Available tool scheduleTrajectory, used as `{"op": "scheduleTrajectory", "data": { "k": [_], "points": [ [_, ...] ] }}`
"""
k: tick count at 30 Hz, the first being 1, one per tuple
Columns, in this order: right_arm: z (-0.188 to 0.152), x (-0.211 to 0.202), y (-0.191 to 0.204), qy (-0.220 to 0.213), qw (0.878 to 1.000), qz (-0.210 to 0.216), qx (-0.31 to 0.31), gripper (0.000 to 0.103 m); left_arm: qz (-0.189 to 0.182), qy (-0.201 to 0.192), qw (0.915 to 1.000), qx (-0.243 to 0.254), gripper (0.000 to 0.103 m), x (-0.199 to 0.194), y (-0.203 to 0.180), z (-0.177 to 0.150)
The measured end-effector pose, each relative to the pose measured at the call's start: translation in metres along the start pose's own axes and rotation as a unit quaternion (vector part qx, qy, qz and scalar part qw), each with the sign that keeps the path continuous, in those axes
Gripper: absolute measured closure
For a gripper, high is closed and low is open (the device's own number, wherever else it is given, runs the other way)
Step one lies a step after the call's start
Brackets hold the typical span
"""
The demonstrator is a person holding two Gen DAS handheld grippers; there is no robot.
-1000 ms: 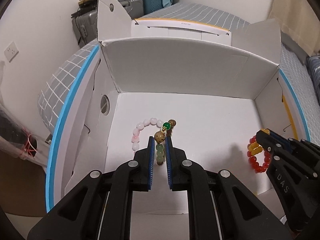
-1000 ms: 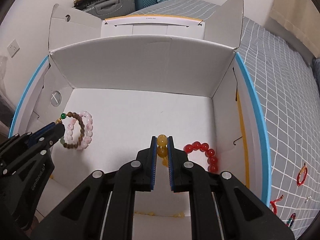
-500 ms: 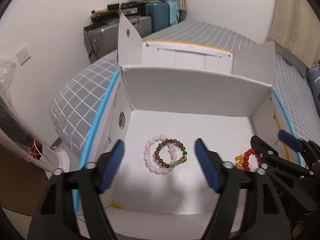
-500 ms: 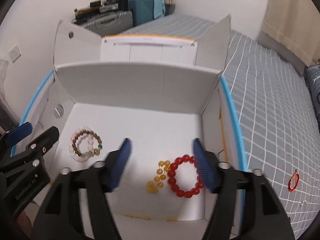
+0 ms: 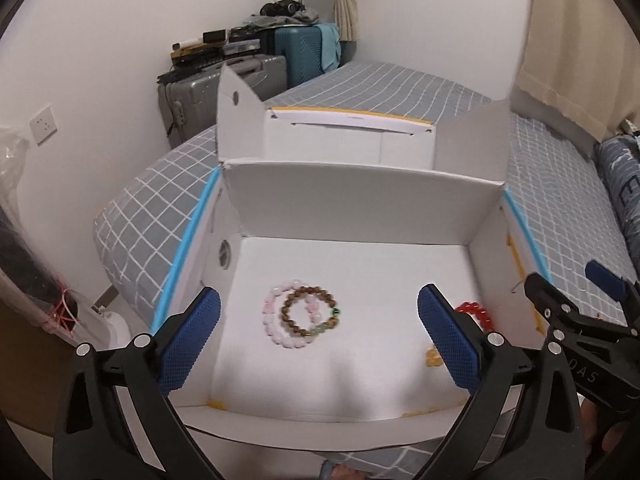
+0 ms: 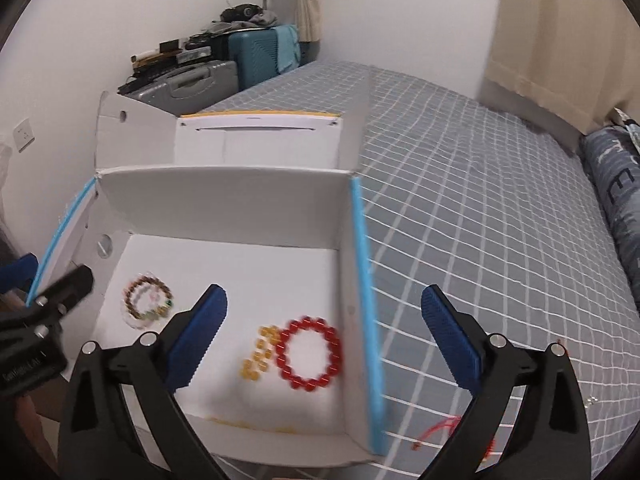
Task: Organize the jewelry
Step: 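Move both tools back over the red string bracelets and pearls on the bed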
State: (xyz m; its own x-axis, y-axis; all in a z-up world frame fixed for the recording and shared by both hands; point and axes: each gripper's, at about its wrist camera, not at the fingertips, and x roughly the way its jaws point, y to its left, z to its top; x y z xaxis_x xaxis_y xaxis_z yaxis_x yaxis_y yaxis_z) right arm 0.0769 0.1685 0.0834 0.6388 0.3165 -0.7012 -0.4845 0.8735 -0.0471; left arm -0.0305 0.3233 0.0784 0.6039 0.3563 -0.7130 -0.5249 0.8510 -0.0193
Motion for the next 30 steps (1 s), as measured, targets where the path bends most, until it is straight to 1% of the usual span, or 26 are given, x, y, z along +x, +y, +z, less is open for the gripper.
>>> {"op": "scheduleTrajectory", "data": {
  "k": [2, 4, 10, 12, 18, 22, 30],
  "points": [
    [-0.005, -0.004, -0.015, -0.001, 1.000, -0.010, 0.006, 0.009, -0.008, -0.001, 1.0000, 0.000, 0.006, -0.001, -0.008, -0.001],
    [-0.012, -0.010, -0.033, -0.007, 1.000, -0.019, 0.014, 0.009, -0.020, -0.002, 0.9997, 0.010, 0.006, -0.003, -0.024, -0.002],
    [-0.031, -0.023, -0.104, -0.008, 0.997, -0.045, 0.056, 0.009, -0.058, -0.010, 0.9974, 0.042, 0.006, -0.009, -0.077, -0.006],
    [-0.035, -0.024, -0.124, -0.005, 0.996, -0.056, 0.068, 0.009, -0.071, -0.012, 0.9965, 0.043, 0.006, -0.008, -0.094, -0.007],
    [-0.045, -0.033, -0.178, -0.004, 0.992, -0.080, 0.096, 0.009, -0.092, -0.009, 0.9934, 0.067, 0.006, -0.006, -0.140, -0.010],
    [-0.049, -0.039, -0.207, -0.004, 0.990, -0.091, 0.111, 0.009, -0.106, -0.008, 0.9905, 0.087, 0.006, -0.004, -0.171, -0.012],
    [-0.057, -0.047, -0.245, 0.001, 0.985, -0.107, 0.136, 0.009, -0.132, -0.010, 0.9838, 0.121, 0.006, -0.001, -0.219, -0.017]
  ]
}}
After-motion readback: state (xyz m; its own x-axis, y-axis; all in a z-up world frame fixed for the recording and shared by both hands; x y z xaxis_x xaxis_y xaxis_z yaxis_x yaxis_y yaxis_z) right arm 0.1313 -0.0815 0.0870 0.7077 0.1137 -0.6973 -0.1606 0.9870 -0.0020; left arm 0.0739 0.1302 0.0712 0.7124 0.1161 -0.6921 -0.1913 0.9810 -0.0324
